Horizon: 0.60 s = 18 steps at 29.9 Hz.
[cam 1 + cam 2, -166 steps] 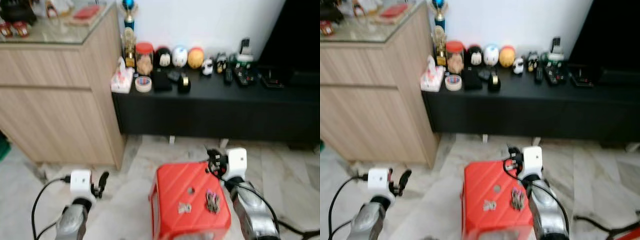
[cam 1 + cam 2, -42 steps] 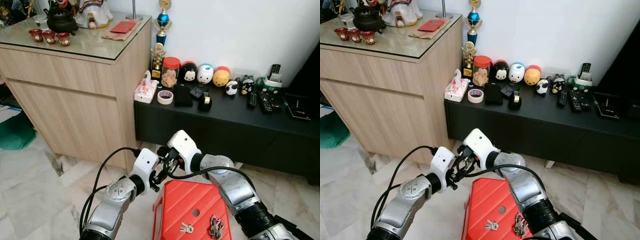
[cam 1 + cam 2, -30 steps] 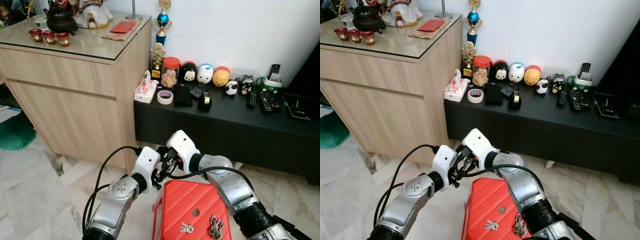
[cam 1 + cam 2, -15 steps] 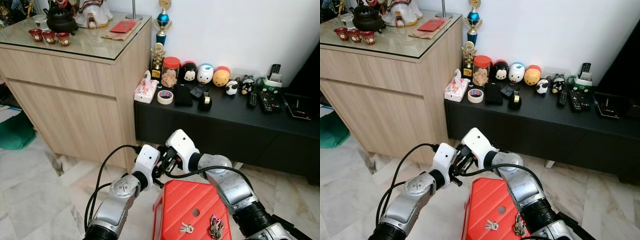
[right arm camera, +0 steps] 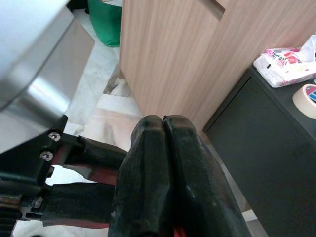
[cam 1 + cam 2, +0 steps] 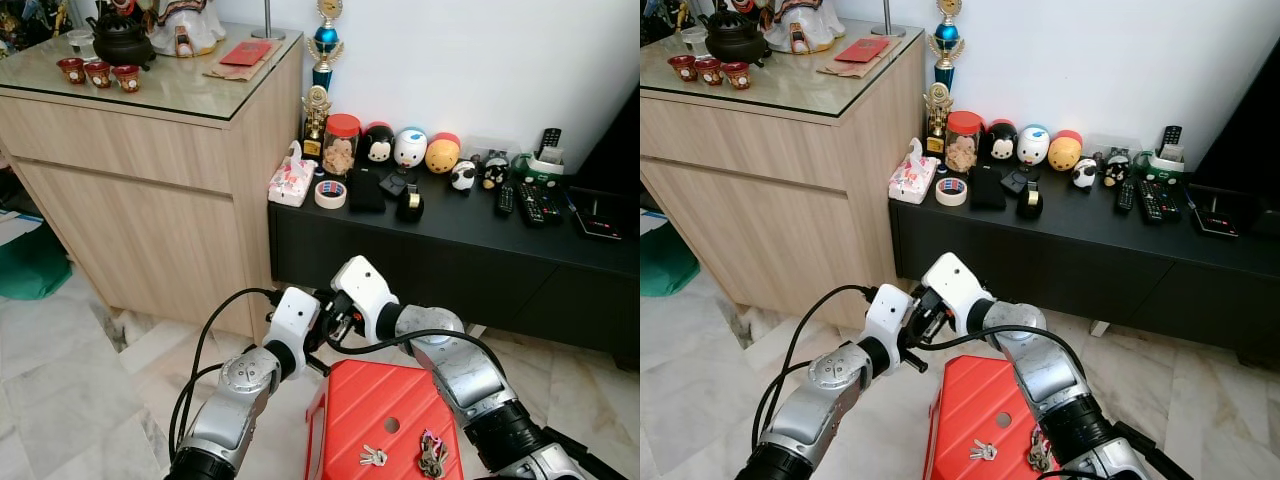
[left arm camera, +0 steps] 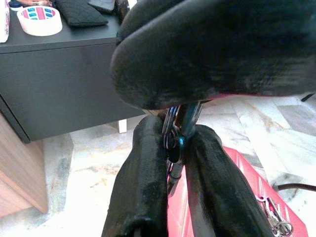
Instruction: Hang keys on a hook
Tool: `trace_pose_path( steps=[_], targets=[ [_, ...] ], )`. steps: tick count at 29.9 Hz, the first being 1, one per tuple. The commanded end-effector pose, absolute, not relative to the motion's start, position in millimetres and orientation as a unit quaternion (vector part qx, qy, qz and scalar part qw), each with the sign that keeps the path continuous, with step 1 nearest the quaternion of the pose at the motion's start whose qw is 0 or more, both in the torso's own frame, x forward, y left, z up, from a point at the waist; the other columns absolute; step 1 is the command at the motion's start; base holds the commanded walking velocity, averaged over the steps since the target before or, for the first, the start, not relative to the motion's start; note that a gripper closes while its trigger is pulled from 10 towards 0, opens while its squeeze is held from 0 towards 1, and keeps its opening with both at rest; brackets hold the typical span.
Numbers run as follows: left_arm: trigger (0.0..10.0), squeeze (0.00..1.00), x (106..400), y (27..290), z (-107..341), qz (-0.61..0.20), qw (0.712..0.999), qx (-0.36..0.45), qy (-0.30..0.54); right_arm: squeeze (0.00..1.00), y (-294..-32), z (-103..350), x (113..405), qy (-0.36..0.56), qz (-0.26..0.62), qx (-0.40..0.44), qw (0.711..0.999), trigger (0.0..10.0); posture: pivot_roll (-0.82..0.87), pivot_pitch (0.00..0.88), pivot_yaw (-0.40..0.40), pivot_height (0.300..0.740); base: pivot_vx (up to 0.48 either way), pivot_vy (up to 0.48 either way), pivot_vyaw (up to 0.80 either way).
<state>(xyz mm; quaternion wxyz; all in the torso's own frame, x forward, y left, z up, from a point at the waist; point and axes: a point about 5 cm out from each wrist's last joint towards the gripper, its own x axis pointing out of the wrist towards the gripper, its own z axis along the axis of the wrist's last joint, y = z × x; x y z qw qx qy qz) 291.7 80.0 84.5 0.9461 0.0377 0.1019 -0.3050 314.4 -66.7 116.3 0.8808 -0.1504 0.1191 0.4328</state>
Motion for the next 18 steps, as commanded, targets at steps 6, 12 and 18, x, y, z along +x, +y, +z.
trace_pose_path(
  steps=[6, 12, 18],
  targets=[
    [0.0, 0.00, 290, 82, 83, -0.304, 0.945, 0.055, 0.110, 0.75, -79, 115, 323, 0.133, 0.382, -0.153, 0.901, 10.0, 0.08, 0.000, -0.082, 0.728, 0.000, 0.000, 0.00],
    [0.0, 0.00, 289, 86, 82, -0.301, 0.944, 0.067, 0.119, 0.00, -90, 115, 333, 0.141, 0.328, -0.151, 0.922, 10.0, 0.08, 0.000, -0.081, 0.728, 0.000, 0.000, 0.00],
    [0.0, 0.00, 286, 89, 82, -0.303, 0.942, 0.074, 0.123, 0.00, -100, 109, 335, 0.156, 0.305, -0.191, 0.920, 10.0, 0.08, 0.000, -0.081, 0.728, 0.000, 0.000, 0.00]
  ],
)
